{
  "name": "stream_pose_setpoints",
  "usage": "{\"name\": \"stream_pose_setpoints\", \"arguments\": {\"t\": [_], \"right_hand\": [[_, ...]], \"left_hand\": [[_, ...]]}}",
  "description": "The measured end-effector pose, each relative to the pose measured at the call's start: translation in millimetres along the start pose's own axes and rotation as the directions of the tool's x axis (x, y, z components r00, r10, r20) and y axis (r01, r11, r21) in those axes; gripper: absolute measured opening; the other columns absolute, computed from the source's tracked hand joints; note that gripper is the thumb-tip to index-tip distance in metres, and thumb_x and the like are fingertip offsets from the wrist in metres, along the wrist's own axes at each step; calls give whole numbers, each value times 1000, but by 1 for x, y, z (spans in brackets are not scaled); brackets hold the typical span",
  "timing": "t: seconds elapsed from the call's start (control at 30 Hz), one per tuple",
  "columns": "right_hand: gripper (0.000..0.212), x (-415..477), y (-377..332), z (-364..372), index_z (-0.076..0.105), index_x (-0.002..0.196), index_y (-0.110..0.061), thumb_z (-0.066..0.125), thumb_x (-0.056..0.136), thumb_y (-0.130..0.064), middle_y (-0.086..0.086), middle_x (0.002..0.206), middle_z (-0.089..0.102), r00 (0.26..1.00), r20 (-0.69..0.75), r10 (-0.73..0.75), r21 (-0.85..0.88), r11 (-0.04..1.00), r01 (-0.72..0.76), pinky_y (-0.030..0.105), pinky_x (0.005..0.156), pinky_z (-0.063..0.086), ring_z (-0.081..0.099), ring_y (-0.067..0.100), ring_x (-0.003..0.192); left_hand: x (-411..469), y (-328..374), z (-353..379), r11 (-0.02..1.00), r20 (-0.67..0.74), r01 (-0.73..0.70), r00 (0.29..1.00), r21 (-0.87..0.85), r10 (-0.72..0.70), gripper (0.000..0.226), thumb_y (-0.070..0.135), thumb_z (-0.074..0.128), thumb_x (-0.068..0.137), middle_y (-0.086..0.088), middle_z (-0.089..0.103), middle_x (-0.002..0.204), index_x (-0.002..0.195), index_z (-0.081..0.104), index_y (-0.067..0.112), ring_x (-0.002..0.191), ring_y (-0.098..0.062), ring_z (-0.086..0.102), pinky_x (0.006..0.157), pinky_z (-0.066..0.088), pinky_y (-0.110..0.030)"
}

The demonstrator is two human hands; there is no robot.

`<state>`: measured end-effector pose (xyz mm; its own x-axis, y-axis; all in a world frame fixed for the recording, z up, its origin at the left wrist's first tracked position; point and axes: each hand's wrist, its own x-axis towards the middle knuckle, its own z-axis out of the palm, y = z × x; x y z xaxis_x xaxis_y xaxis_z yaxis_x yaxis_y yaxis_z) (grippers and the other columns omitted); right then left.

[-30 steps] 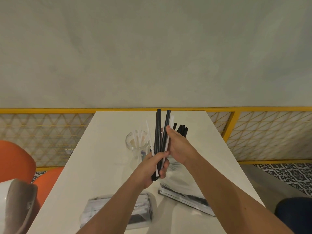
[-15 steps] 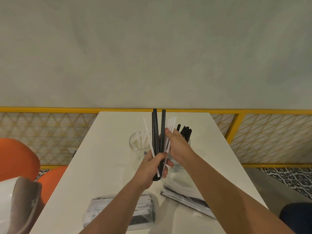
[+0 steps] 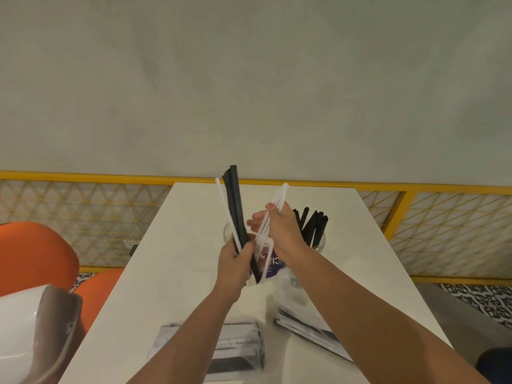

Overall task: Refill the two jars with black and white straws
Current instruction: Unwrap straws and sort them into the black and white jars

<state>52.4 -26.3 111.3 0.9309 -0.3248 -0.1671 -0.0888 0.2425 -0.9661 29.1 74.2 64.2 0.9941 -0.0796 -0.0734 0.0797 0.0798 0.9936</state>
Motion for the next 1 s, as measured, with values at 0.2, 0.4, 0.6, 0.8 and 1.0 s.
{"name": "stream_pose_setpoints", "arguments": {"t": [0.2,0.4,0.6,0.8,1.0], "right_hand": [[11,24,-12,7,43,104,-11,33,102,-16,8,73,58,982,-140,-127,62,989,137,29,66,56,62,19,60],[12,52,-23,15,43,101,-17,31,102,-21,3,73,56,941,-210,-266,104,951,292,30,78,52,61,16,63],[14,61,9,26,41,101,-33,30,102,-24,3,84,61,945,-91,-313,-26,950,312,33,92,45,63,14,78],[34,59,23,23,43,128,-7,31,102,-25,0,115,54,980,94,-174,-391,899,197,18,85,35,51,26,116],[39,53,14,17,40,134,-15,42,98,-28,4,125,50,906,34,-423,-450,803,392,24,95,33,44,16,119]], "left_hand": [[19,-3,-24,983,-124,78,987,-166,-99,10,10,49,94,-12,71,79,94,59,9,61,-20,67,51,50,-26],[23,-6,-40,974,-44,128,989,-189,-139,11,10,49,95,-12,65,69,98,59,9,46,-17,55,50,46,-26],[17,-3,-41,981,76,157,986,-116,-149,15,24,54,94,-3,64,64,100,64,15,46,-14,46,44,39,-23],[16,-2,-36,981,196,176,968,-84,-157,23,28,49,95,-2,67,68,111,62,18,47,-14,47,45,37,-22],[13,2,-28,977,261,203,948,-62,-181,26,30,43,98,-4,64,65,107,63,16,47,-16,42,47,34,-25]]}}
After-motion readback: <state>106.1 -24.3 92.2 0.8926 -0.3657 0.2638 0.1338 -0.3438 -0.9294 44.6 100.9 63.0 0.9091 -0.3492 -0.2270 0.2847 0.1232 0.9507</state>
